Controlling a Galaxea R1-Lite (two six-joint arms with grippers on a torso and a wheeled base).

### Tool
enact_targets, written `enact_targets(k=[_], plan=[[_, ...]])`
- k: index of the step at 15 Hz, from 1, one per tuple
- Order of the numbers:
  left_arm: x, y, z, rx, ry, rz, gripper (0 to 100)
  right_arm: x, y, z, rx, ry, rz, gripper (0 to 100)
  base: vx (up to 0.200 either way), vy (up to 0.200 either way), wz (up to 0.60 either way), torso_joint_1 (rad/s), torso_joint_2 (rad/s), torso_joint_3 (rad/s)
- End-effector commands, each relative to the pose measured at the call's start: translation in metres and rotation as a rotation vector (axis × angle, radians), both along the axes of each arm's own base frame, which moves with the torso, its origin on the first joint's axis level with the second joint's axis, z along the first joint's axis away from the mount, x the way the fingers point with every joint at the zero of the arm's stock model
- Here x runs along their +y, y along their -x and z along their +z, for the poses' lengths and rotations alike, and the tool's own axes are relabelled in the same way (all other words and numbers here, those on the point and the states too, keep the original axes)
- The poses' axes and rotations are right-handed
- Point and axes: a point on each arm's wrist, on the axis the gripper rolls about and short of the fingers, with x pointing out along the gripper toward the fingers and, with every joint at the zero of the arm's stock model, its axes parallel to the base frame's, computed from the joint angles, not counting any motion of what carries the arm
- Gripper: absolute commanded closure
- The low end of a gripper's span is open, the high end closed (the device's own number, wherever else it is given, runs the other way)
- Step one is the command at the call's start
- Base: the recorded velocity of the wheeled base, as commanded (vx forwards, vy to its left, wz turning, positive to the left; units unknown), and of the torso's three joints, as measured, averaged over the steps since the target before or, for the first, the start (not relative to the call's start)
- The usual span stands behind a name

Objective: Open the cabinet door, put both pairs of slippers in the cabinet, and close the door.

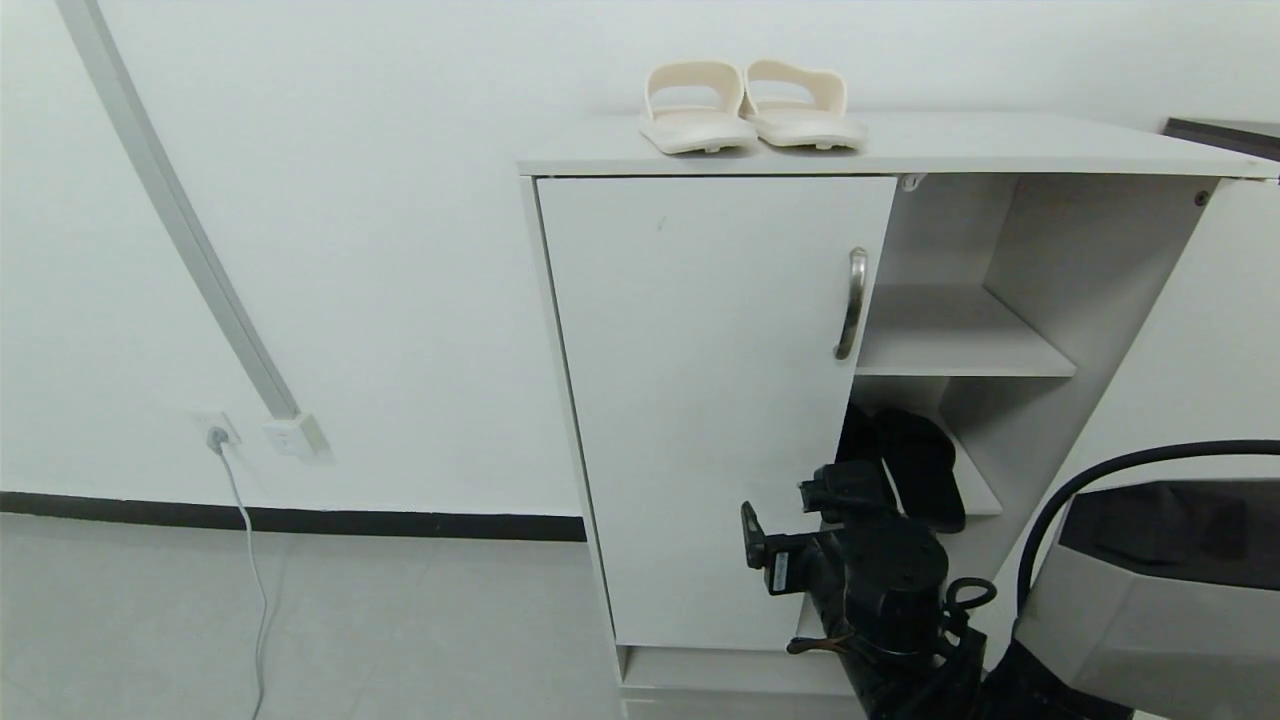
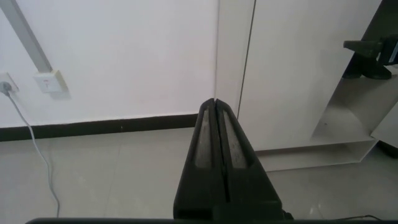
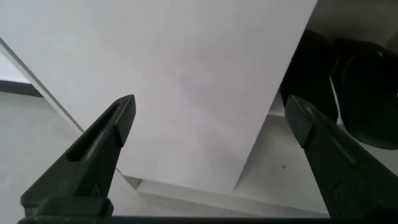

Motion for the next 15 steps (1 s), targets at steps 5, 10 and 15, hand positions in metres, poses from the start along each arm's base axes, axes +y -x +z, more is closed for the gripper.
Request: enact_targets(k=[5,10,15], plan=[[0.0,-0.0001,0.0,0.002,0.0,0.0,100,-0.0029,0.0006,-0.0063,0.016,0.027,0.012,0,0.0,0.0,0.0,0.0,0.0,0.0],[0.0,-0.0001,0.0,0.002,0.0,0.002,100,-0.0025,0.001,-0.0063,0.016,0.027,0.014,0,0.0,0.0,0.0,0.0,0.0,0.0],[0.0,-0.0001,0.0,0.002,-0.002,0.0,100,-0.0027,0.0012,-0.0065,0.017,0.028,0.014,0,0.0,0.0,0.0,0.005,-0.05,-0.067]])
